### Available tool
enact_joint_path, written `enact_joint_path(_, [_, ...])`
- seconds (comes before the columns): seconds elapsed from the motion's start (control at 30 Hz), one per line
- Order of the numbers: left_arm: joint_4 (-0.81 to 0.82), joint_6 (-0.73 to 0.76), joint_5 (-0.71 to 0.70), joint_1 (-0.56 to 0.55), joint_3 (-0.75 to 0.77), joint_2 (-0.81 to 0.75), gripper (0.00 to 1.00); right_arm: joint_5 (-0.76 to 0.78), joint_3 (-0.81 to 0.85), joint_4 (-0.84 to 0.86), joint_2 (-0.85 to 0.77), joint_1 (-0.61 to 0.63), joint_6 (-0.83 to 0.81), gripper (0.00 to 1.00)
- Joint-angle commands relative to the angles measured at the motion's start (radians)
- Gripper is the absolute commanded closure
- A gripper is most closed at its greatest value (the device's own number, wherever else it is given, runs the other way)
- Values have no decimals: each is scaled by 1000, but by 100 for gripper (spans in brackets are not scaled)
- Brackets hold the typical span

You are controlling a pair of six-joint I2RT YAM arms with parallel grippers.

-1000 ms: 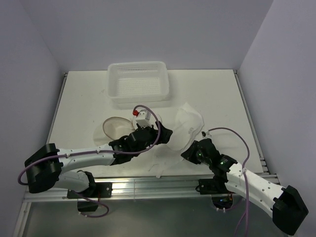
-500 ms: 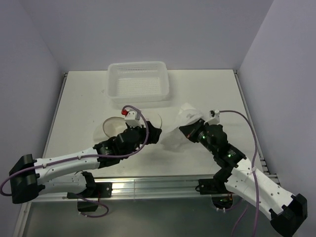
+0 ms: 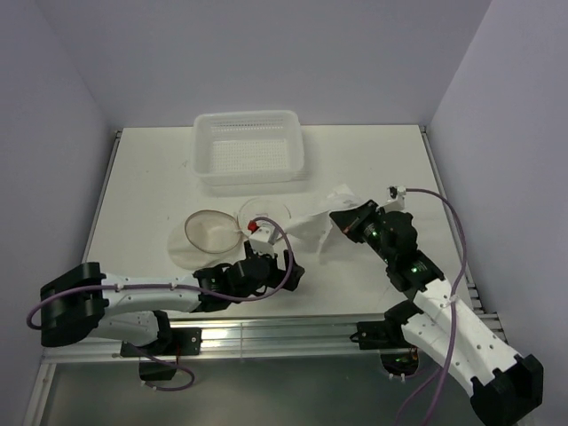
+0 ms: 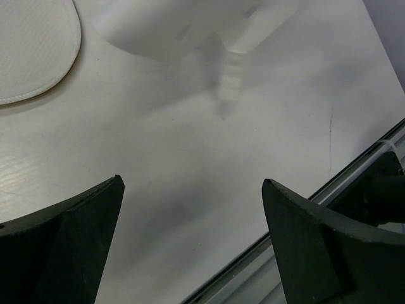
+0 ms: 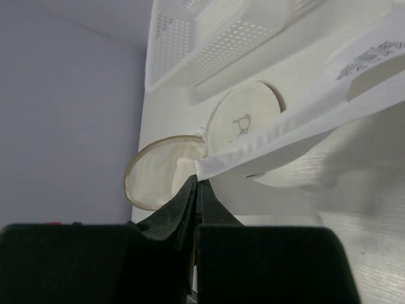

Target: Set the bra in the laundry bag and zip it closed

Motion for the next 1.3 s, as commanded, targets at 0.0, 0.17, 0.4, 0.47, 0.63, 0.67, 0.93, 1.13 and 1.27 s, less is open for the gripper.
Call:
enact_joint_path(0.0, [139,41,-35,0,45,47,2,-44,-12,-67,-90,-21,-42,100])
enact_joint_path(0.17, [268,114,-34,1,81,235,1,-105,-75,-110,-180,-34,-35,100])
enact_joint_path(0.4, [429,179,-36,27,114,345,1,-145,-75,-146,-204,-50,-47,100])
enact_joint_path(0.47, [477,185,-43,52,116,369,1,-165,-75,-149,-202,-60,-51,100])
enact_joint_path(0.63, [630,222,-21,83,101,401,11,-220,-81,-158,-202,-96,-59,100])
enact_joint_path(0.67, [667,234,-1,83,101,401,20,-237,-81,-159,-199,-110,-65,100])
enact_joint_path(0.93, [529,214,41,49,73,251,100,-211,-104,-201,-159,-139,-117,100])
enact_joint_path(1.13, [262,69,161,1,104,139,100,-181,-132,-319,-162,-136,-235,4])
enact_joint_path(1.27, [172,-19,208,-2,120,93,100,-113,-40,-363,-237,-136,-251,25])
